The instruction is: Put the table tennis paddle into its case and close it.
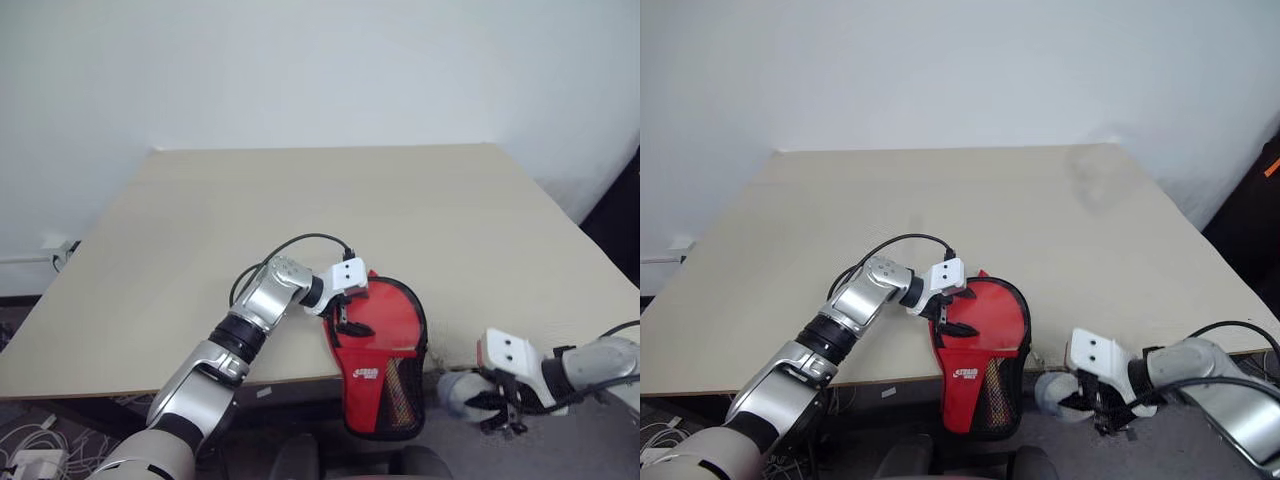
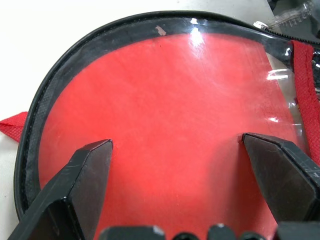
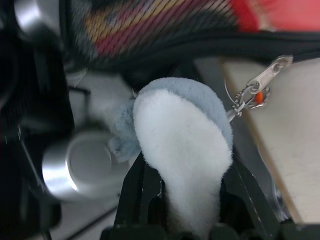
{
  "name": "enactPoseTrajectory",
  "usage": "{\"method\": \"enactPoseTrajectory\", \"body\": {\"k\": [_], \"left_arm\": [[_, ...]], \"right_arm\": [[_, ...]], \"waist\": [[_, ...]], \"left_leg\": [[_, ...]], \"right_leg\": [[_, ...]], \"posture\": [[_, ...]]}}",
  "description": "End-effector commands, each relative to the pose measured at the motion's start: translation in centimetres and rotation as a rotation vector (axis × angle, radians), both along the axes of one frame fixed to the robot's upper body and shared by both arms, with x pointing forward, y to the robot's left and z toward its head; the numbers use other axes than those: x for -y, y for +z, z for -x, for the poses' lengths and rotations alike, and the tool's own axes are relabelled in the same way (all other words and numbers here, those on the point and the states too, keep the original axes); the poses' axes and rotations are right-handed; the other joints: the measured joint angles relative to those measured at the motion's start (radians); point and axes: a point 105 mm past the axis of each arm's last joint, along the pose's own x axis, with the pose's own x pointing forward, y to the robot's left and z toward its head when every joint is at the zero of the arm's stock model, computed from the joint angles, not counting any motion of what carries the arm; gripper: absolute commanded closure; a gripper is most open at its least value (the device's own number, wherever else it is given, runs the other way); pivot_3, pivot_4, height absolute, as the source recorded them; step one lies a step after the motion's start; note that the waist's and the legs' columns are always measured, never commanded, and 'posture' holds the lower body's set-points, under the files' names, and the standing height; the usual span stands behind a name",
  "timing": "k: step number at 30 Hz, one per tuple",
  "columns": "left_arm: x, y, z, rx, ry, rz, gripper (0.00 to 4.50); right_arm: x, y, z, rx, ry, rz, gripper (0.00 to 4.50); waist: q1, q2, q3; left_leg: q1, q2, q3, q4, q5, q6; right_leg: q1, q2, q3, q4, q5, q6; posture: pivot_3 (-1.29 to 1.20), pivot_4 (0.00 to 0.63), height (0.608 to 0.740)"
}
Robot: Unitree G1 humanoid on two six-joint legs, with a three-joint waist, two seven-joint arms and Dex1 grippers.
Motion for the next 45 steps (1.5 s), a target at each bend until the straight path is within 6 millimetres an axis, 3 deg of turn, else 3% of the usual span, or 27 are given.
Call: {"method": "enactPoseTrajectory", "body": {"k": [1, 6, 10, 14, 20, 27, 34, 40, 45], "left_arm": [[-1.9, -4.6, 1.9, -0.141, 0.032, -0.142, 0.0], [-1.9, -4.7, 1.9, -0.144, 0.032, -0.143, 0.0], [-1.3, -4.2, 1.8, -0.135, 0.018, -0.117, 0.0], [1.6, -1.6, 2.1, -0.144, -0.077, -0.028, 0.0], [2.8, -2.2, 2.5, -0.088, -0.211, -0.132, 0.0], [3.0, -3.7, 5.0, -0.137, -0.361, -0.203, 0.0], [2.1, -5.7, 5.7, -0.122, -0.407, -0.292, 0.0], [2.1, -5.9, 5.6, -0.143, -0.383, -0.289, 0.0], [2.2, -5.5, 5.4, -0.16, -0.359, -0.274, 0.0]], "right_arm": [[0.6, -1.4, 3.0, -0.121, 0.086, 0.058, 3.91], [-0.4, -1.1, 4.4, -0.127, 0.147, 0.021, 3.91], [-0.7, -1.7, 3.2, -0.068, 0.123, 0.029, 3.91], [-2.5, -1.5, 1.3, -0.007, 0.104, -0.028, 3.91], [-3.4, -1.6, 1.5, -0.04, 0.111, -0.055, 3.91], [-2.2, -1.7, 1.5, -0.023, 0.076, -0.031, 3.91], [1.8, 1.8, -1.3, 0.045, -0.059, -0.089, 3.91], [1.3, 2.3, 0.8, -0.023, -0.001, -0.135, 3.91], [-0.2, 0.4, 3.8, -0.083, 0.117, -0.12, 3.91]], "waist": [[0.006, -0.001, -0.002], [0.022, -0.002, -0.006], [0.023, -0.008, -0.011], [0.023, -0.009, -0.011], [0.024, -0.009, -0.011], [0.024, -0.009, -0.011], [0.021, -0.01, -0.012], [0.024, -0.009, -0.013], [0.029, -0.008, -0.015]], "left_leg": [[0.0, -0.001, 0.0, 0.0, -0.001, 0.001], [-0.001, -0.009, 0.0, 0.001, -0.005, 0.007], [0.0, -0.01, 0.0, 0.001, -0.008, 0.007], [-0.001, -0.01, 0.0, 0.003, -0.009, 0.007], [-0.001, -0.011, -0.001, 0.008, -0.01, 0.008], [-0.001, -0.011, -0.001, 0.008, -0.011, 0.009], [0.002, -0.011, -0.001, 0.014, -0.015, 0.011], [0.007, -0.011, -0.002, 0.012, -0.017, 0.011], [0.006, -0.013, -0.001, 0.014, -0.022, 0.013]], "right_leg": [[0.0, -0.001, 0.0, 0.0, -0.001, 0.001], [0.002, -0.008, -0.001, 0.0, -0.006, 0.007], [0.003, -0.008, 0.0, -0.001, -0.009, 0.008], [0.003, -0.008, -0.001, 0.0, -0.009, 0.008], [0.005, -0.009, -0.001, 0.001, -0.009, 0.008], [0.005, -0.01, -0.001, 0.0, -0.009, 0.009], [0.011, -0.01, -0.001, 0.0, -0.01, 0.009], [0.016, -0.011, -0.001, -0.002, -0.011, 0.011], [0.019, -0.012, -0.001, -0.006, -0.013, 0.013]], "posture": [[0.0, 0.0, 0.74], [0.0, 0.0, 0.74], [0.0, 0.0, 0.74], [0.0, 0.0, 0.74], [0.0, 0.0, 0.74], [0.0, 0.0, 0.74], [0.0, 0.0, 0.74], [0.0, 0.0, 0.74], [0.0, 0.0, 0.74]]}}
